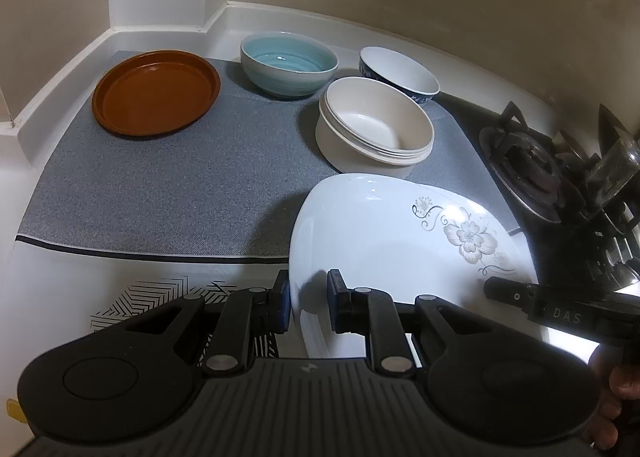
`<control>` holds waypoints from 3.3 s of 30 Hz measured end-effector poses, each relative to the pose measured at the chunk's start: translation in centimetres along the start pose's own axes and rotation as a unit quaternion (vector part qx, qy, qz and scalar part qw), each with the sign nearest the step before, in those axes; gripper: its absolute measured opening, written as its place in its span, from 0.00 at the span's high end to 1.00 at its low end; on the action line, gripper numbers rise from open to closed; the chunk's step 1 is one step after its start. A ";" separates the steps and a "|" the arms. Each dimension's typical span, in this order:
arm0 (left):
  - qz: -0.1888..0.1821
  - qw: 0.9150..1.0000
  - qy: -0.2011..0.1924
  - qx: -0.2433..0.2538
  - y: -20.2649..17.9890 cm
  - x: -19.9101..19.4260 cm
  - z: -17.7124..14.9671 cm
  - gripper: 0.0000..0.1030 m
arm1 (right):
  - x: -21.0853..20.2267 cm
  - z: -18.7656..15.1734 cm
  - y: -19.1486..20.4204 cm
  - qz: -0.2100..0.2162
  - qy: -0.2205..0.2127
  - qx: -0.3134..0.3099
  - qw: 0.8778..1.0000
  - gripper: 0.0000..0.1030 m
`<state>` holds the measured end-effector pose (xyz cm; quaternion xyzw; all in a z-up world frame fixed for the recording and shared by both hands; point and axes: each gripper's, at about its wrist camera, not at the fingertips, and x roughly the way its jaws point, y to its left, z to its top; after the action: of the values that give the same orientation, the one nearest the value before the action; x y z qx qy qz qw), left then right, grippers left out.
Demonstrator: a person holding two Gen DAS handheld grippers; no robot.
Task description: Organize plates and bowls
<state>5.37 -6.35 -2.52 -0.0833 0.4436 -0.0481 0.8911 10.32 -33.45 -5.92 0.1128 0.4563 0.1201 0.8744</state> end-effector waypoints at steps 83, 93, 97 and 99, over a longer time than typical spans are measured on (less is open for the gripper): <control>0.000 1.000 0.002 0.022 -1.1 0.5 -0.8 0.83 | 0.6 -0.8 3.7 -0.109 -0.040 -0.162 0.980 0.59; 0.008 1.000 -0.001 0.012 -1.1 0.3 -0.7 0.82 | -0.6 -0.4 2.4 -0.117 -0.050 -0.149 0.981 0.59; 0.000 1.000 0.004 0.015 -1.6 0.1 -0.9 0.83 | -0.5 -0.4 1.6 -0.112 -0.037 -0.131 0.984 0.59; 0.001 1.000 0.009 0.022 -2.0 0.2 -1.2 0.84 | -0.5 -0.5 1.3 -0.106 -0.031 -0.125 0.986 0.59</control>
<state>4.55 -8.47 -2.99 -0.0627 0.4506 -0.0583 0.8886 9.50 -32.33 -5.44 -0.0422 0.4202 0.0795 0.9029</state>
